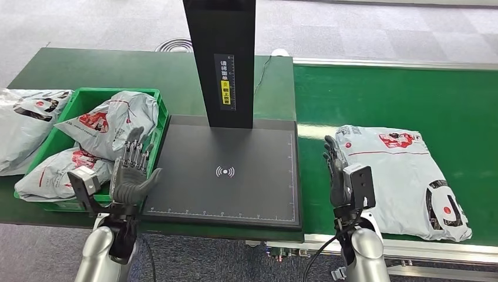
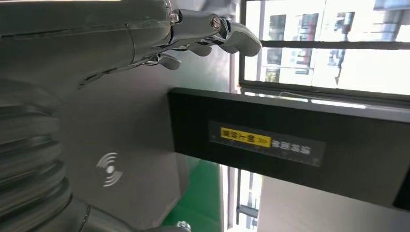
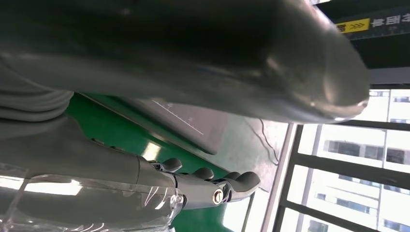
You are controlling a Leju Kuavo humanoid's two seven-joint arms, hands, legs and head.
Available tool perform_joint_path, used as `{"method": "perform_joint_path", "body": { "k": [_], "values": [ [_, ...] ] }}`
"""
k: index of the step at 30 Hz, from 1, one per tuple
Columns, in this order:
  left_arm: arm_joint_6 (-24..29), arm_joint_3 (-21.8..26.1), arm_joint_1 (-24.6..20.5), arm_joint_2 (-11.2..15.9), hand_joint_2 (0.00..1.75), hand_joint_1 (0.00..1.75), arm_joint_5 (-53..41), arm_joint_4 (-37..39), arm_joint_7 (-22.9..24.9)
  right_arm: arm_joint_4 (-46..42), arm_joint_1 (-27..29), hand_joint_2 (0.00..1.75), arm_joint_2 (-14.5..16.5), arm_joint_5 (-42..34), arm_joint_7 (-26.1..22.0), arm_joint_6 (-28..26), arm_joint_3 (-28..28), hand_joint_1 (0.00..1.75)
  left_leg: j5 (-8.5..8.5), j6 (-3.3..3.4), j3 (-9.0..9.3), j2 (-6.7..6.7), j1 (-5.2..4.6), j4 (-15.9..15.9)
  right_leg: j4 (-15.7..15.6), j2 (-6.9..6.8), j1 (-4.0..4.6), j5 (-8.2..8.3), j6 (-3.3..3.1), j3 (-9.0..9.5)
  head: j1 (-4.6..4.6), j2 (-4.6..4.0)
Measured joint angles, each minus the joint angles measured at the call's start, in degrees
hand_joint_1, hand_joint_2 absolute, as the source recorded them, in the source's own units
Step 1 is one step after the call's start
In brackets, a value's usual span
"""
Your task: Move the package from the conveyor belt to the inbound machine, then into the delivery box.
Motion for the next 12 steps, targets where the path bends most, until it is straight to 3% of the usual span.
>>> {"method": "perform_joint_path", "body": {
  "k": [6,12],
  "values": [
    [-2.4,1.8,3.9,-0.9,1.75,0.00,-0.9,-2.9,1.1,1.3,-0.1,0.00,-0.5,2.3,0.5,1.0,0.9,0.00,-0.03,0.03,0.00,-0.01,0.00,0.0,0.0,-0.01,0.00,-0.02,0.03,0.01,0.00,0.00],
    [-3.3,3.0,5.0,-1.6,1.75,0.00,-1.5,-6.4,1.3,1.4,0.0,0.00,-1.0,2.6,0.1,0.9,1.5,0.00,-0.02,0.03,0.02,-0.02,0.00,0.0,0.0,-0.02,0.00,-0.01,0.03,0.03,0.00,0.00]
  ]
}}
